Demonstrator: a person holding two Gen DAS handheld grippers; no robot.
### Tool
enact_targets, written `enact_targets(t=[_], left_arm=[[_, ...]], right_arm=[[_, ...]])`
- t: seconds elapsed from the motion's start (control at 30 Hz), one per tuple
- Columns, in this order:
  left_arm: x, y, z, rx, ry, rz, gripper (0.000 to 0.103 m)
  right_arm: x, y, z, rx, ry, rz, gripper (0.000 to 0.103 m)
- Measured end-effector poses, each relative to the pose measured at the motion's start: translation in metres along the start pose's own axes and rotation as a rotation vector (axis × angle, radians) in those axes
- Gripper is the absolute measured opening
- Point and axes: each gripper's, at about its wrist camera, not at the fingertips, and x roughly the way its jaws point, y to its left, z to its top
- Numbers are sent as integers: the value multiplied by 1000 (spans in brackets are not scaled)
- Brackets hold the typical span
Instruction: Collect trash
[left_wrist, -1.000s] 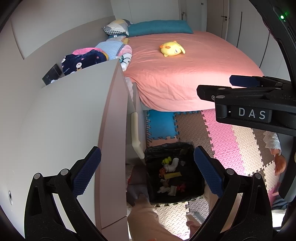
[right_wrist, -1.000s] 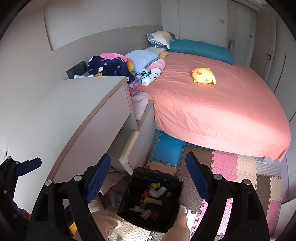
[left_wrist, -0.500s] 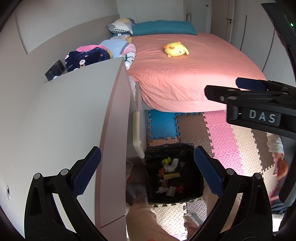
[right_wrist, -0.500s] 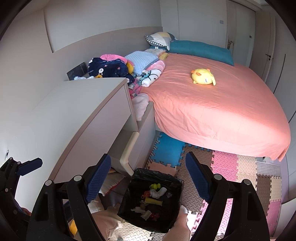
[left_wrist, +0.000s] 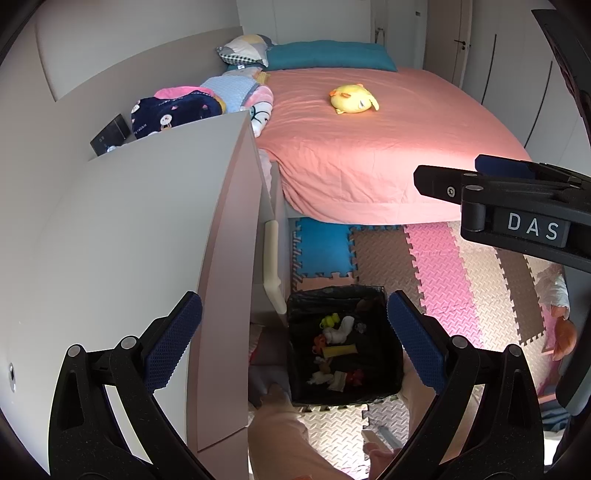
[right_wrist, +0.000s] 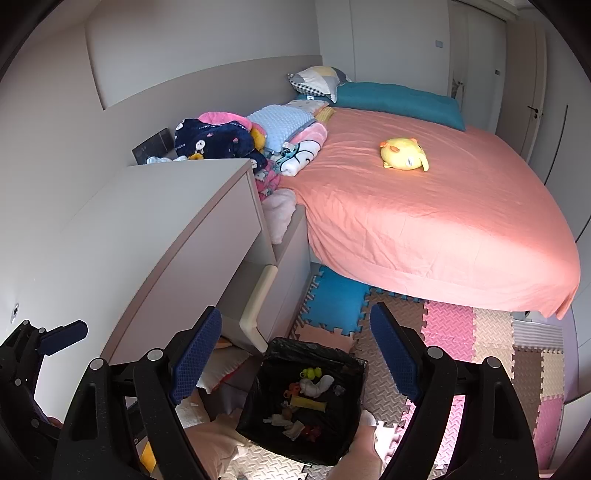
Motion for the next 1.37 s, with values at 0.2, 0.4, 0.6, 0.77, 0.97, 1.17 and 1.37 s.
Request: enact_targets(t=[0.2,0.4,0.6,0.77,0.97,1.17,1.37], left_arm=[[1,3,1,-17,3,-1,97],[0,4,2,-35,7,-5,97],[-1,5,2,-46,0,-3,97],[-2,5,2,-39,-3,-1,97],[-3,2,3,-31,-12,4,97],[-4,2,3,-36,-20,21,97],[-5,3,4,-31,-29,6,97]], right_arm=[[0,0,-1,1,0,1,83],[-2,-2,4,3,-5,-3,83],[-2,-2,4,4,-5,-3,83],[-2,-5,6,6,-7,-3,83],[-2,-5,6,4,-7,-4,83],[-3,-8,8,6,-8,-5,83],[-4,-10,9,7,-10,-5,83]])
